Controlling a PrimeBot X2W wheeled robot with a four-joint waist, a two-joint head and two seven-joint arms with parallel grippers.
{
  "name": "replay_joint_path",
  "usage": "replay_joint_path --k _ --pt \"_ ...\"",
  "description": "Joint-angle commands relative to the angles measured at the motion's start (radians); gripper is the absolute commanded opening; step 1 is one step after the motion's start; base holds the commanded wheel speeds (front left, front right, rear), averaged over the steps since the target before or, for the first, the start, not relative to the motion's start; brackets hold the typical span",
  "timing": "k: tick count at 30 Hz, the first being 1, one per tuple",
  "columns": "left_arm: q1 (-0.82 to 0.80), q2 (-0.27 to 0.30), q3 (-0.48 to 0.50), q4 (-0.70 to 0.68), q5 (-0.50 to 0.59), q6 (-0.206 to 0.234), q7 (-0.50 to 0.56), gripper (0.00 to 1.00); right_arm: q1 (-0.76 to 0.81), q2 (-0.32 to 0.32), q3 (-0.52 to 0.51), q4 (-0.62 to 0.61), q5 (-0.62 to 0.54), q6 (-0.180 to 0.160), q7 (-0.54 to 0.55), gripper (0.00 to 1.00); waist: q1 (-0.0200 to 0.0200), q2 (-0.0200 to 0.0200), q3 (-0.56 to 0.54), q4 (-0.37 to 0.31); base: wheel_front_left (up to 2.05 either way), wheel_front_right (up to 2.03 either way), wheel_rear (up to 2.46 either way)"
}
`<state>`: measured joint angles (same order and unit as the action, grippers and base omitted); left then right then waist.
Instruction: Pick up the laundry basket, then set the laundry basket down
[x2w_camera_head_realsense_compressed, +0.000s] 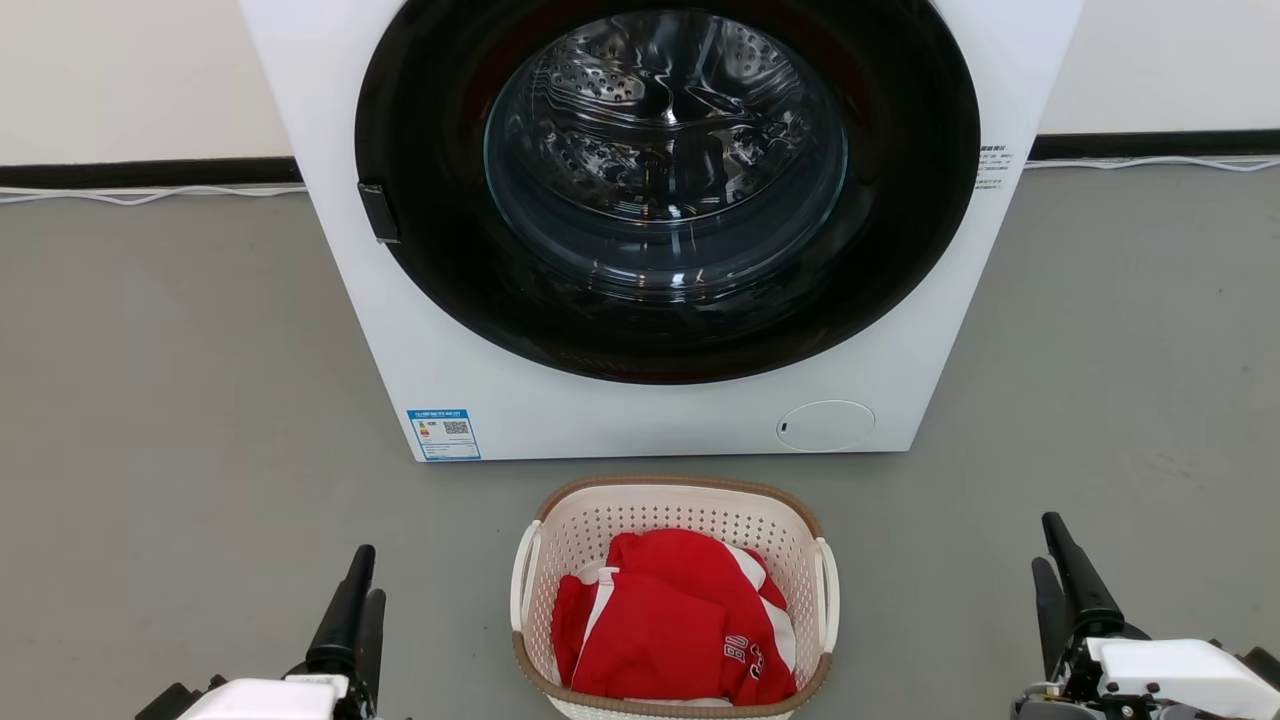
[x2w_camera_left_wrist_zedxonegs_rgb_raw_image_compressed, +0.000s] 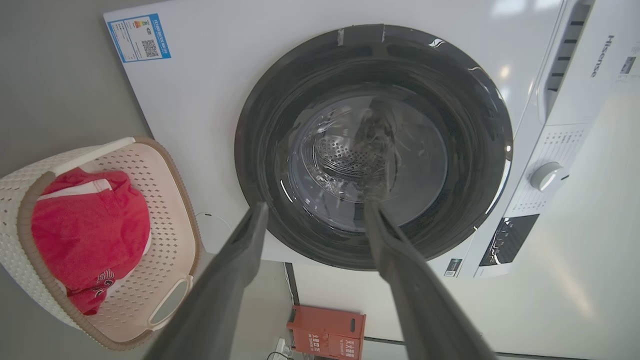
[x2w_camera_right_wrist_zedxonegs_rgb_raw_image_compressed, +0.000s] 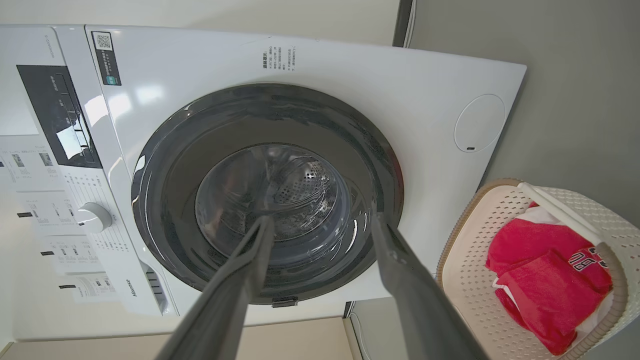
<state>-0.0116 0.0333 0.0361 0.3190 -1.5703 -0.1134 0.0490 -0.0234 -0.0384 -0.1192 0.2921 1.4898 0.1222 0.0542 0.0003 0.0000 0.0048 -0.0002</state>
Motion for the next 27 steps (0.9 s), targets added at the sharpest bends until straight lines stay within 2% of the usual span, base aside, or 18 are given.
replay_joint_path --k 1,17,27 --pt "-0.044 0.011 0.0 -0.02 0.017 -0.004 -0.008 1.0 -0.029 -0.009 0.002 -0.036 -0.029 0.002 -0.014 1.0 -0.0003 0.0 0.0 0.0 0.0 0.0 0.0" --pt "-0.051 0.011 0.009 -0.01 0.27 -0.006 -0.056 1.0 -0.026 -0.017 0.014 -0.072 -0.37 0.003 -0.061 1.0 -0.0003 0.0 0.002 -0.001 0.0 0.0 0.0" --pt "-0.051 0.009 0.015 -0.013 0.414 -0.007 -0.082 1.0 -0.026 -0.025 0.027 -0.081 -0.506 0.004 -0.087 1.0 -0.0003 0.0 0.002 -0.003 0.0 0.0 0.0"
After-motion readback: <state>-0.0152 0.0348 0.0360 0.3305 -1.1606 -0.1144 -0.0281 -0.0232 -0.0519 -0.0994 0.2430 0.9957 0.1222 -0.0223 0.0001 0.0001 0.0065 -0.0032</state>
